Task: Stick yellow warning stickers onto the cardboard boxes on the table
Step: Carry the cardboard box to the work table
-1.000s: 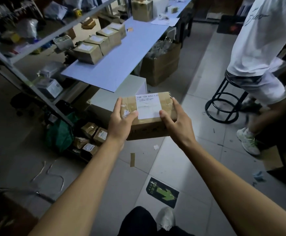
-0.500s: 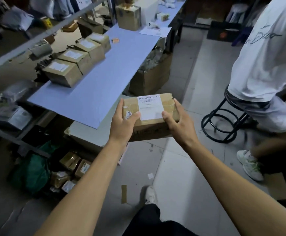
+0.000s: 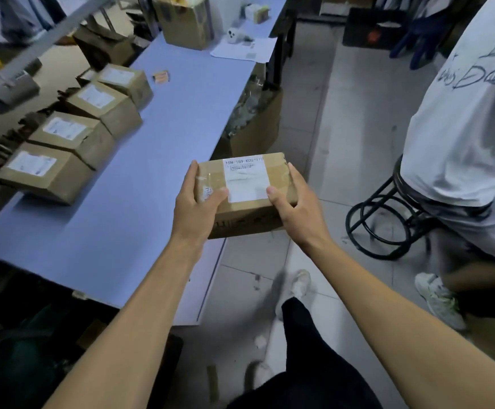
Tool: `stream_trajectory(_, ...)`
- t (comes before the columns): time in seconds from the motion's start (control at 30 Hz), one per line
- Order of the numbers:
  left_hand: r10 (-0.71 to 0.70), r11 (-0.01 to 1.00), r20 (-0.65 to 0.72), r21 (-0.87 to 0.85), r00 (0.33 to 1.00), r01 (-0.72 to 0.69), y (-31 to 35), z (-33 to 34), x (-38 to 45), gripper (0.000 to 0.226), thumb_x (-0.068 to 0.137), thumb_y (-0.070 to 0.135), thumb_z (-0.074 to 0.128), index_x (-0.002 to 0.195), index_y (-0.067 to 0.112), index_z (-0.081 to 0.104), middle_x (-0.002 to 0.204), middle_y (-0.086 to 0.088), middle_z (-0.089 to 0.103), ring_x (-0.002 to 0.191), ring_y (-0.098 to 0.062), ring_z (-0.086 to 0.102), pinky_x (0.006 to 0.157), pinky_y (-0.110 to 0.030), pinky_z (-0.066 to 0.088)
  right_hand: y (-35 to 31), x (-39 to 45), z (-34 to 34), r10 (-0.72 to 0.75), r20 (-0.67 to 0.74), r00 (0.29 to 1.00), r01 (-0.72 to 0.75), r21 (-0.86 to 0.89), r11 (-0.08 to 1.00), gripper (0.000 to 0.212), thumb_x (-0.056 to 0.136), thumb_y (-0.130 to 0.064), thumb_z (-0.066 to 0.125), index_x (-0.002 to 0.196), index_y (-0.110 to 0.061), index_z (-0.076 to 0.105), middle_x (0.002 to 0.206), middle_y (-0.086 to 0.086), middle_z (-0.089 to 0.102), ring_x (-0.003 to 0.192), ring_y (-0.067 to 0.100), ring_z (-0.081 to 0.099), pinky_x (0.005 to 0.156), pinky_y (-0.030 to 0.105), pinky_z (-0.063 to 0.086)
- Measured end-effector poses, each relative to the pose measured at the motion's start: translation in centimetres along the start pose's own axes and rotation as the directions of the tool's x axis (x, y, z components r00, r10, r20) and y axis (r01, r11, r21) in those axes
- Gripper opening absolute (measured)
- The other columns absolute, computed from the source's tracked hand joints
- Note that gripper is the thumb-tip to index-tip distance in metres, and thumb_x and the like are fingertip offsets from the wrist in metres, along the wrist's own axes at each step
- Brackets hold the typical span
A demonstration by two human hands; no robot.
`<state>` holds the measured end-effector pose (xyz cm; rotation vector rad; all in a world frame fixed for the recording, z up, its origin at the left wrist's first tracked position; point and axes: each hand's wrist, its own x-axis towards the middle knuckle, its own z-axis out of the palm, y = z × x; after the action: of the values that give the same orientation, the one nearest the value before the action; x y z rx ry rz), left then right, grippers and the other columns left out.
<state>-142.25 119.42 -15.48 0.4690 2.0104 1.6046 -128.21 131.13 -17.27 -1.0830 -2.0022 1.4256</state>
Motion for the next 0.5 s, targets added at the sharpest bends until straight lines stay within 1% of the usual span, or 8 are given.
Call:
stream_trajectory(0.03,-0.006,1.000,-0.006,-0.003,1.000,0.006,0.1,0.7,2.0,0.073,0.092,0.017,0.066,0.153,0.033,0.030,0.135,0.013,0.050,0.123,-0.011,0.053,0.075,-0.010,0.051,0.3,2.2,0.0,-0.003,0.007,1.000,0.003,0.006,1.000,0.066,0.092,-0.051,0.056,0.152,-0.036,0.032,0.137,-0.020,0.053,0.124,0.006,0.050,0.105,0.029,0.043)
stream_trajectory(0.07,-0.011,1.000,-0.014,-0.006,1.000,0.011,0.3,1.5,4.0,0.073,0.092,0.016,0.067,0.153,0.033,0.030,0.135,0.013,0.050,0.122,-0.010,0.054,0.075,-0.010,0.050,0.4,4.5,-0.1,-0.001,0.013,1.000,0.001,0.015,1.000,0.065,0.093,-0.049,0.057,0.152,-0.036,0.032,0.136,-0.021,0.053,0.123,0.004,0.050,0.103,0.023,0.042)
stream_trajectory(0.13,-0.021,1.000,-0.028,-0.002,0.999,0.021,0.9,3.1,8.0,0.074,0.092,0.016,0.067,0.153,0.033,0.030,0.137,0.013,0.050,0.121,-0.008,0.054,0.077,-0.011,0.050,0.5,9.0,-0.4,0.015,0.033,0.999,-0.016,0.038,0.999,0.064,0.096,-0.044,0.058,0.153,-0.033,0.031,0.130,-0.026,0.049,0.118,-0.002,0.046,0.094,0.005,0.037)
stream_trajectory(0.17,-0.026,1.000,-0.033,0.001,0.999,0.026,1.2,3.9,10.1,0.074,0.091,0.017,0.068,0.153,0.033,0.030,0.139,0.012,0.050,0.121,-0.008,0.054,0.081,-0.014,0.050,0.7,11.3,-0.6,0.017,0.041,0.999,-0.020,0.054,0.998,0.065,0.096,-0.044,0.058,0.153,-0.033,0.031,0.131,-0.026,0.049,0.118,-0.002,0.046,0.094,0.005,0.037)
stream_trajectory(0.23,-0.046,0.999,-0.046,0.004,0.998,0.046,2.1,5.5,14.2,0.075,0.090,0.018,0.069,0.153,0.033,0.031,0.139,0.011,0.051,0.121,-0.009,0.055,0.092,-0.023,0.052,0.9,15.9,-0.8,0.018,0.061,0.998,-0.023,0.078,0.997,0.065,0.092,-0.048,0.058,0.151,-0.036,0.033,0.135,-0.022,0.054,0.122,0.001,0.051,0.103,0.020,0.042)
stream_trajectory(0.3,-0.059,0.998,-0.067,0.007,0.996,0.059,3.1,6.9,18.1,0.075,0.089,0.019,0.069,0.152,0.034,0.032,0.138,0.012,0.051,0.121,-0.010,0.055,0.100,-0.033,0.051,1.0,20.5,-1.0,0.022,0.084,0.996,-0.030,0.089,0.996,0.068,0.089,-0.053,0.058,0.150,-0.038,0.034,0.136,-0.018,0.057,0.124,0.004,0.052,0.105,0.028,0.044)
stream_trajectory(0.43,-0.116,0.993,-0.098,-0.006,0.988,0.116,4.8,9.0,24.5,0.076,0.087,0.022,0.072,0.150,0.039,0.033,0.133,0.017,0.051,0.120,-0.010,0.056,0.099,-0.035,0.052,0.1,28.5,-1.3,0.032,0.125,0.992,-0.041,0.074,0.996,0.067,0.093,-0.046,0.061,0.153,-0.032,0.033,0.137,-0.017,0.056,0.123,0.003,0.050,0.098,0.018,0.039)
stream_trajectory(0.5,-0.147,0.989,-0.124,-0.035,0.981,0.144,5.4,9.3,27.4,0.079,0.082,0.028,0.074,0.148,0.043,0.034,0.135,0.018,0.053,0.120,-0.010,0.058,0.099,-0.039,0.052,-0.5,31.9,-0.9,0.035,0.149,0.988,-0.044,0.062,0.997,0.068,0.094,-0.043,0.061,0.154,-0.030,0.032,0.133,-0.019,0.054,0.120,0.001,0.049,0.097,0.017,0.038)
